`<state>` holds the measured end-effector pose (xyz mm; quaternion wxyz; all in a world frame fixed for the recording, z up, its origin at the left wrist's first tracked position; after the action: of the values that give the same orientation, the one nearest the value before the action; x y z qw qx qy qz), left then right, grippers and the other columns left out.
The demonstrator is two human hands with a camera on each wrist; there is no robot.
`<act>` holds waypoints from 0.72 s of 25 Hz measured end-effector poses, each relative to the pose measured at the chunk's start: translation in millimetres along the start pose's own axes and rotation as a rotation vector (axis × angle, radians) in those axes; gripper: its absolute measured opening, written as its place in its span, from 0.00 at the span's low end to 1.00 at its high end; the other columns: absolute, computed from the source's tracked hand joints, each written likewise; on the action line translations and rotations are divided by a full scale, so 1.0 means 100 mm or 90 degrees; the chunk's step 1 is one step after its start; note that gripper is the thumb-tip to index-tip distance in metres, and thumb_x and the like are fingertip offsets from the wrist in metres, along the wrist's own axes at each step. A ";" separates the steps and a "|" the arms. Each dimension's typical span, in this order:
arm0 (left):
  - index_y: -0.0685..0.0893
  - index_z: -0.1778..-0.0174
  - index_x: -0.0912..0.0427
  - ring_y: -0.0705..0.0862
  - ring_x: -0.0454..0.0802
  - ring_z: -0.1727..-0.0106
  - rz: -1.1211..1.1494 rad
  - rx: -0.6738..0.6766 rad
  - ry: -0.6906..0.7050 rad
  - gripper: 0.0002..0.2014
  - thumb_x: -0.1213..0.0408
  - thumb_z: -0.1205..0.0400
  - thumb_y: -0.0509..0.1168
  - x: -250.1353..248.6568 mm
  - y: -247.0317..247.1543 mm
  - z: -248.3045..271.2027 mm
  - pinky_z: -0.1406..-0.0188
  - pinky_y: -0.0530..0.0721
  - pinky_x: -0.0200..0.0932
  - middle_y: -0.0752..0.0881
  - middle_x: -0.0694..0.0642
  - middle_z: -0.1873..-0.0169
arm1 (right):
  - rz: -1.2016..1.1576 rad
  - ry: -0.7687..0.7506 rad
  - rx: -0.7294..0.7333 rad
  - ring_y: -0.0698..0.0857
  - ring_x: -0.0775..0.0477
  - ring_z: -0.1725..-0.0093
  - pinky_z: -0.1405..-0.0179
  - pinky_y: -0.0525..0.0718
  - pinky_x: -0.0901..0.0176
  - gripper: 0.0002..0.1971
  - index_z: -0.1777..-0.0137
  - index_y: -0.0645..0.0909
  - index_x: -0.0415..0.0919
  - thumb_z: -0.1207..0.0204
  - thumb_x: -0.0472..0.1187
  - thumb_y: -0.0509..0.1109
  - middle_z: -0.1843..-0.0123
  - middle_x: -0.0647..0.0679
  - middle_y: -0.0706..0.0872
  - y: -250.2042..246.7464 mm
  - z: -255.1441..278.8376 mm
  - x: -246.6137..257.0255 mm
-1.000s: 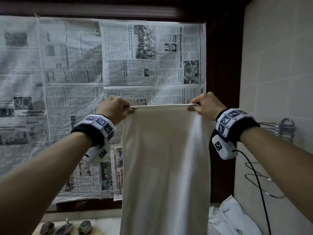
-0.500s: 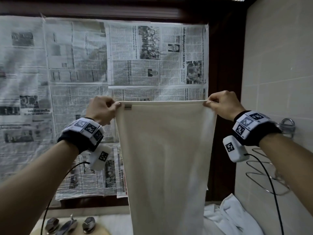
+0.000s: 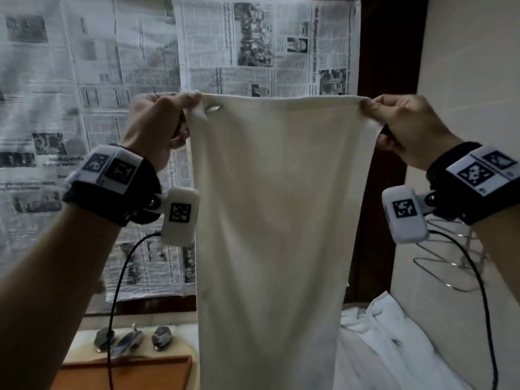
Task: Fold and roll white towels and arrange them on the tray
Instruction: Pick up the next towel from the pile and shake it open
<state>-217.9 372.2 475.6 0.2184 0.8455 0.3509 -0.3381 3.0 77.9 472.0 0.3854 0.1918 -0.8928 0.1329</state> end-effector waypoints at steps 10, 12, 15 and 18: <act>0.79 0.73 0.61 0.77 0.45 0.89 -0.159 -0.025 -0.241 0.17 0.64 0.17 0.68 2.21 0.17 0.43 0.89 0.76 0.34 0.76 0.53 0.90 | 0.194 0.244 0.043 0.79 0.57 0.84 0.88 0.74 0.69 0.12 0.64 0.78 0.40 0.18 0.40 0.69 0.73 0.44 0.77 0.28 0.23 -2.13; 0.81 0.71 0.64 0.83 0.51 0.84 -0.185 -0.048 -0.327 0.16 0.65 0.17 0.68 2.98 0.14 0.75 0.85 0.82 0.39 0.79 0.57 0.89 | 0.245 0.306 0.063 0.82 0.55 0.84 0.87 0.76 0.67 0.12 0.64 0.78 0.39 0.18 0.38 0.69 0.73 0.42 0.79 0.39 0.48 -2.81; 0.82 0.70 0.63 0.89 0.60 0.75 -0.242 -0.041 -0.427 0.14 0.61 0.19 0.69 4.03 0.05 1.33 0.71 0.90 0.56 0.83 0.63 0.83 | 0.263 0.408 0.100 0.86 0.46 0.81 0.86 0.81 0.61 0.11 0.64 0.76 0.37 0.19 0.34 0.66 0.73 0.37 0.81 0.57 0.97 -3.77; 0.86 0.69 0.58 0.91 0.57 0.62 -0.378 -0.020 -0.462 0.12 0.57 0.22 0.71 4.79 -0.02 1.81 0.52 0.90 0.55 0.89 0.60 0.70 | 0.224 0.502 0.068 0.89 0.37 0.73 0.74 0.89 0.49 0.07 0.59 0.76 0.36 0.18 0.33 0.65 0.69 0.32 0.84 0.65 1.43 -4.58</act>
<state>-44.0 477.5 6.1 0.2337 0.5326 0.4835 -0.6542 170.8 190.6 32.0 0.6580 -0.0093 -0.6882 0.3056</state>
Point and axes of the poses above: each hand's wrist, its own z-axis away from the middle knuckle, its own y-axis out of the palm, x = y × z, the point moved 7 cm from there along -z, towards the middle knuckle
